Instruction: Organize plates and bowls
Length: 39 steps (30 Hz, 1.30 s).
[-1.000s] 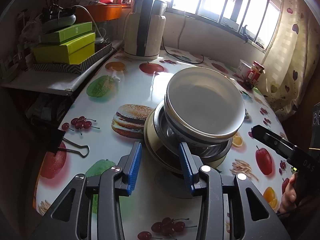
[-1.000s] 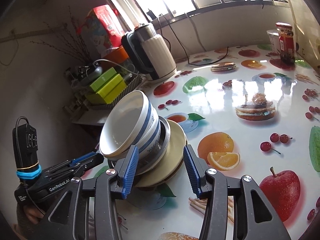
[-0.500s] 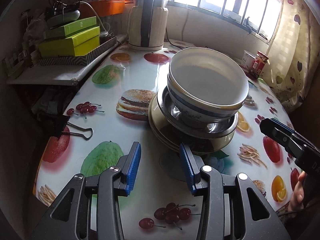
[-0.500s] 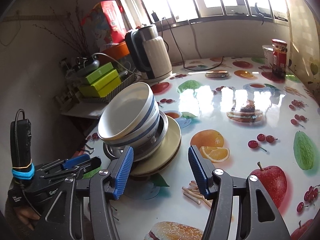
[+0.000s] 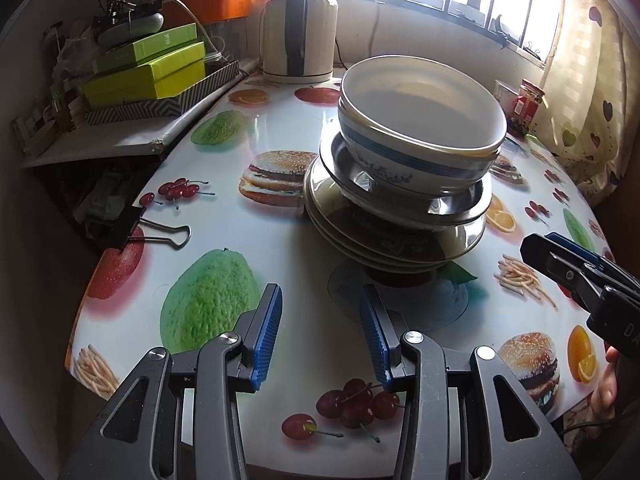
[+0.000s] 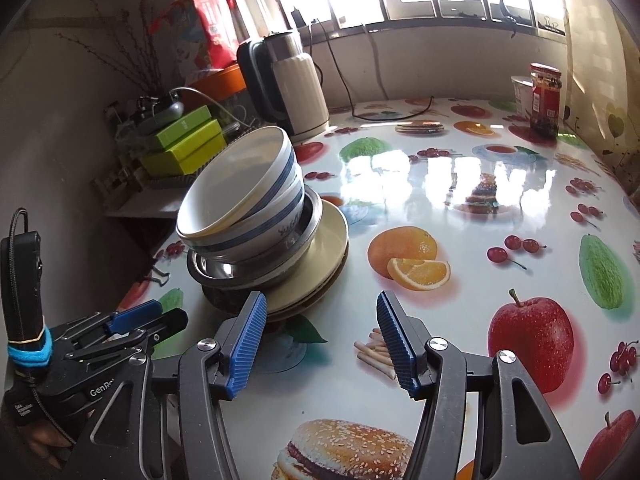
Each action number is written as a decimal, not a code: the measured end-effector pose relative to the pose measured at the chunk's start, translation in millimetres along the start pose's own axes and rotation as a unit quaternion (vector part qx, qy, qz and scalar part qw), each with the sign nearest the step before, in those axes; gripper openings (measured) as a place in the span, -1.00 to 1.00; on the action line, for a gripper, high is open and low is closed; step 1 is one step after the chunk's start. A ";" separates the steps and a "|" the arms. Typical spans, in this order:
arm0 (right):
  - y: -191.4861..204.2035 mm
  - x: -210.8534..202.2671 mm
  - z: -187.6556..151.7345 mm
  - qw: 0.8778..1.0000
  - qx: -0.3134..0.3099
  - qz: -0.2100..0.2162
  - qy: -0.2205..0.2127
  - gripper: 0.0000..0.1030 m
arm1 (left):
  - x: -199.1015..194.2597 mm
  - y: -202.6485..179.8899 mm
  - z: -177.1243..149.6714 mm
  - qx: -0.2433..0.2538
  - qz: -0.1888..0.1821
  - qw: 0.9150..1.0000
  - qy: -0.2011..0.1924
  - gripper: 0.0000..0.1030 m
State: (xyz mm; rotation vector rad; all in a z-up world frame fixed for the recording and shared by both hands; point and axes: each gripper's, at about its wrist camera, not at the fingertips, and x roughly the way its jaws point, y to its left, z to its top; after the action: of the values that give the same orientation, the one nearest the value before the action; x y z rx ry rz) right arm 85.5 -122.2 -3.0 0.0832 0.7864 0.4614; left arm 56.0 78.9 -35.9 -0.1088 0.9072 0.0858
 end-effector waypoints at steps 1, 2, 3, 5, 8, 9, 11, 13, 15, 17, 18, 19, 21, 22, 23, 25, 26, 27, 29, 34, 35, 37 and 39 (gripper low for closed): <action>0.2 1.4 -2.3 1.000 0.001 -0.002 0.004 0.12 | 1.6 -0.6 -1.9 0.002 0.003 1.000 0.002 -0.20; 0.6 3.1 -4.2 1.000 0.001 -0.003 0.008 0.12 | 2.7 -0.8 -3.9 0.001 0.001 1.000 0.004 -0.20; 0.9 4.5 -6.1 1.000 0.000 -0.005 0.011 0.13 | 3.5 -0.8 -5.6 -0.001 0.001 1.000 0.006 -0.20; 0.4 7.4 -10.2 1.000 0.003 -0.008 0.018 0.13 | 4.3 -1.4 -8.6 -0.002 0.004 1.000 0.008 -0.20; 0.8 10.7 -16.2 1.000 0.009 -0.008 0.027 0.13 | 4.7 -3.3 -12.2 0.003 0.008 1.000 0.008 -0.20; 3.2 11.3 -18.2 0.999 0.004 -0.017 0.028 0.13 | 4.7 -3.7 -12.9 0.004 0.012 1.000 0.008 -0.20; 7.2 11.6 -21.3 0.999 -0.006 -0.021 0.026 0.13 | 5.3 -4.4 -14.3 0.004 0.013 1.000 0.009 -0.20; 9.0 12.3 -23.2 0.999 -0.008 -0.029 0.027 0.13 | 7.3 -4.5 -16.1 0.003 0.016 1.000 0.011 -0.20; 11.7 13.7 -25.2 0.999 -0.016 -0.044 0.027 0.13 | 8.6 -4.9 -18.3 0.002 0.023 1.000 0.013 -0.20; 11.6 15.4 -27.3 0.998 -0.015 -0.046 0.031 0.13 | 9.7 -6.3 -20.3 0.004 0.023 1.000 0.016 -0.20; 11.8 16.2 -28.7 0.998 -0.015 -0.047 0.032 0.14 | 10.3 -6.9 -21.4 0.005 0.024 1.000 0.016 -0.20; 11.9 16.9 -30.1 0.998 -0.014 -0.050 0.034 0.15 | 11.4 -7.6 -22.3 0.005 0.024 1.000 0.019 -0.20; 12.4 19.7 -33.0 0.997 -0.014 -0.057 0.041 0.16 | 13.4 -9.0 -23.7 0.007 0.024 0.999 0.023 -0.20; 12.5 21.6 -34.5 0.997 -0.015 -0.060 0.045 0.17 | 13.2 -9.3 -23.9 0.007 0.025 0.999 0.022 -0.20; 12.4 23.2 -35.9 0.997 -0.015 -0.062 0.049 0.17 | 13.5 -9.2 -23.9 0.007 0.025 0.999 0.022 -0.20; 12.1 25.6 -37.8 0.996 -0.015 -0.065 0.054 0.17 | 13.6 -9.6 -24.3 0.007 0.026 0.999 0.020 -0.20; 11.8 26.2 -38.6 0.996 -0.015 -0.066 0.055 0.17 | 13.7 -9.6 -24.4 0.007 0.026 0.999 0.020 -0.20; 11.4 27.1 -38.9 0.996 -0.014 -0.068 0.057 0.17 | 13.7 -9.8 -24.5 0.006 0.027 0.999 0.019 -0.20; 10.4 28.9 -39.4 0.995 -0.012 -0.073 0.060 0.19 | 13.8 -10.4 -24.5 0.006 0.028 0.999 0.017 -0.20; 13.1 31.0 -39.6 0.994 -0.018 -0.082 0.063 0.33 | 13.7 -8.9 -24.1 0.006 0.024 1.000 0.016 -0.18; 13.7 31.5 -39.8 0.994 -0.020 -0.085 0.064 0.35 | 13.6 -8.6 -24.0 0.005 0.021 1.000 0.016 -0.14; 14.6 32.5 -40.0 0.993 -0.022 -0.091 0.065 0.41 | 14.0 -9.8 -23.8 0.008 0.023 1.000 0.016 -0.13; 15.3 33.5 -40.1 0.992 -0.024 -0.101 0.066 0.43 | 14.4 -10.2 -23.3 0.007 0.023 1.000 0.017 -0.10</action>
State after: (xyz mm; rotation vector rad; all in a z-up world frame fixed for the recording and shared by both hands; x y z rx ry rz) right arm 72.3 -97.9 -50.0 -0.0727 0.9036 0.2945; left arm 47.8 66.2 -61.0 -0.0771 0.9435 0.1215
